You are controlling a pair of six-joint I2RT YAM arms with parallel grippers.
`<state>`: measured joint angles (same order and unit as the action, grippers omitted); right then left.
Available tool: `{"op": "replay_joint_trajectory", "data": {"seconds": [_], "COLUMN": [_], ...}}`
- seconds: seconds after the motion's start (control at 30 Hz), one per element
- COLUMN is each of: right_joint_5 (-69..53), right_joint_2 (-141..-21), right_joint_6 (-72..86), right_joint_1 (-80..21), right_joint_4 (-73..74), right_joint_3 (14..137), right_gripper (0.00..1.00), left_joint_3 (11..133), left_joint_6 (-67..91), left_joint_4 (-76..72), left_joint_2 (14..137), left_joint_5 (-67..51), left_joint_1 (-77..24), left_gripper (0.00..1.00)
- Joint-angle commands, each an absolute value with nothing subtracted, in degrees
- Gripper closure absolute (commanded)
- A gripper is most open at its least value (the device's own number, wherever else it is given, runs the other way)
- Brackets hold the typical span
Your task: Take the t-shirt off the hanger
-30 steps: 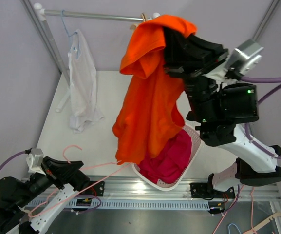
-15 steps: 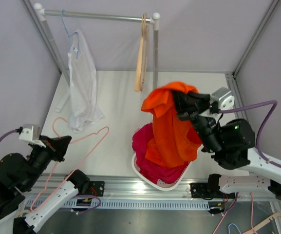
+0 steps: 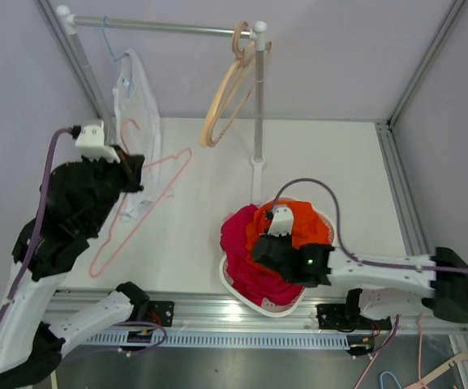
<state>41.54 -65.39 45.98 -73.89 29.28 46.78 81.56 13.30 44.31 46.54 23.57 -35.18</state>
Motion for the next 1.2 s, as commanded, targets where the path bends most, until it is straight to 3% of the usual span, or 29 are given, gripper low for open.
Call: {"op": "replay_joint_trajectory", "data": {"seconds": [0.0,0.17,0.37,0.47,0.5,0.53,0.67,0.83,1.0,1.17], "right_joint_5": [36.1,26.7,37.1,40.2,40.8,41.7,44.6,46.3,46.9,48.4], "right_joint_2": [-73.3,-80.7,-77.7,-73.1,-72.3,-70.2,-65.2,-60.2,-55.2,-51.2], "right_joint_6": [61.3,64.4,67.1,66.4,66.4,67.0,66.7,65.0,61.4,58.5], "right_joint_1": [-74.5,-73.6,-79.0,-79.9,-80.1,-80.4,-81.1,-81.1,-82.2,-84.6], "right_joint_4": [34.8,15.4,27.0,35.0,38.5,40.3,45.5,50.2,50.8,49.0], "right_joint_3": [41.6,27.0,34.6,38.7,40.9,42.0,45.7,50.1,53.4,54.6], "right_gripper": [1.00,1.00,1.00,0.81,0.53,0.43,0.38,0.23,0.01,0.00], "left_joint_3": [91.3,99.8,104.0,102.9,103.7,103.6,108.0,109.8,116.7,117.9], "left_joint_6": [9.1,8.2,11.8,12.4,13.3,13.6,14.7,14.9,13.8,10.9], "left_joint_4": [36.3,33.8,33.1,29.4,29.4,29.2,29.3,27.3,28.5,21.8], "left_joint_2": [52.1,61.4,70.9,73.9,75.8,76.8,81.5,83.6,87.8,90.0], "left_joint_5": [23.9,18.2,11.2,10.8,10.8,10.2,9.6,10.7,11.3,8.0], "left_joint_1": [-32.1,-24.9,-16.8,-16.6,-16.6,-16.6,-16.6,-16.6,-16.6,-16.7], "left_gripper": [0.99,0.99,0.99,0.99,0.99,0.99,1.00,1.00,1.00,0.99]}}
